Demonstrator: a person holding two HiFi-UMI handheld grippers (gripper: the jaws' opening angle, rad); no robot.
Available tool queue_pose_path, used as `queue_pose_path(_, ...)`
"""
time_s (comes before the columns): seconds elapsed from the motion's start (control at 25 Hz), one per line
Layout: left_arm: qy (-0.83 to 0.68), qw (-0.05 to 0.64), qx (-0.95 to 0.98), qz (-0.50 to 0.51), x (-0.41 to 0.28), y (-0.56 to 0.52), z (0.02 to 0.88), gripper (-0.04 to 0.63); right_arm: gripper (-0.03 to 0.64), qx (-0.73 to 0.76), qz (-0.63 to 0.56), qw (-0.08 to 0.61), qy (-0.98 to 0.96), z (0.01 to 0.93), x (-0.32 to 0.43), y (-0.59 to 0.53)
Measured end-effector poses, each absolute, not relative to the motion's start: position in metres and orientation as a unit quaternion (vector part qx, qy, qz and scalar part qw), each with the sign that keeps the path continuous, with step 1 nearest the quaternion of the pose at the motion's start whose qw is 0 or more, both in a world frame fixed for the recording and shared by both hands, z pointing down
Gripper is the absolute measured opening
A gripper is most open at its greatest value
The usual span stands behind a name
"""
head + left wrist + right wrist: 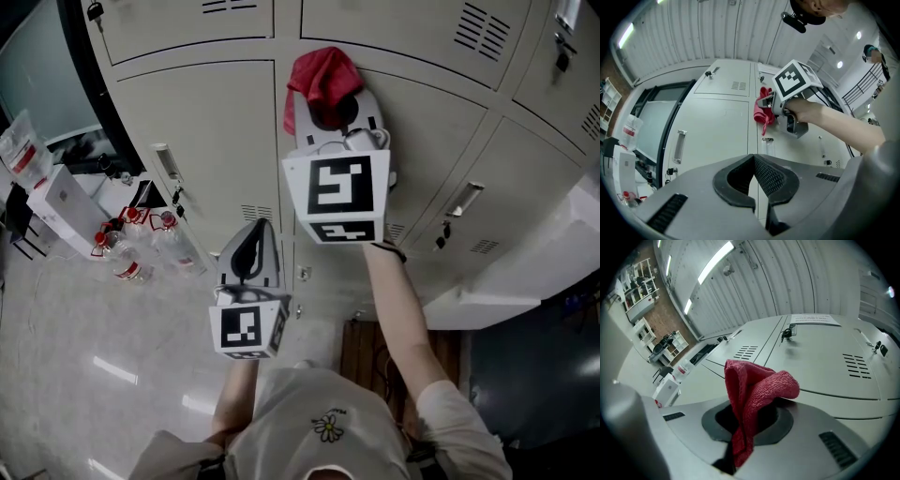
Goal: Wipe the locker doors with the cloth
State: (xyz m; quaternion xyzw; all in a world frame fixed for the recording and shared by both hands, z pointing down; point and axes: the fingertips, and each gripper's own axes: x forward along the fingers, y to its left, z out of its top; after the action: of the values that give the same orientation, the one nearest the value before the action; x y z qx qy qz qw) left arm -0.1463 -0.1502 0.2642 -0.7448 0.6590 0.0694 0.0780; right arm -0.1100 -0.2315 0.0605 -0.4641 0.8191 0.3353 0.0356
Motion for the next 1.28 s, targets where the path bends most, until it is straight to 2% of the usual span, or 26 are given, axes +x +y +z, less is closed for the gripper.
queue_pose_path(0.12,0.656,0.098,-0.745,0.076,-0.145,-0.151,0.258,0.015,0.031,-0.463,0.339,0.035,0.818,0.060,-0.110,-0.232)
queue_pose_path(0.64,0.649,0.106,-0.750,0.073,-0.133,-0.156,0.254,0.015,0.031,-0.487,0.341,0.038,0.803,0.059,-0.066,-0.234)
queue_pose_path(1.28,0.622,0.103,-0.772,0.085,-0.100,-0.168,0.250,0.015,0.031,-0.587,0.338,0.029,0.735,0.060,0.071,-0.241)
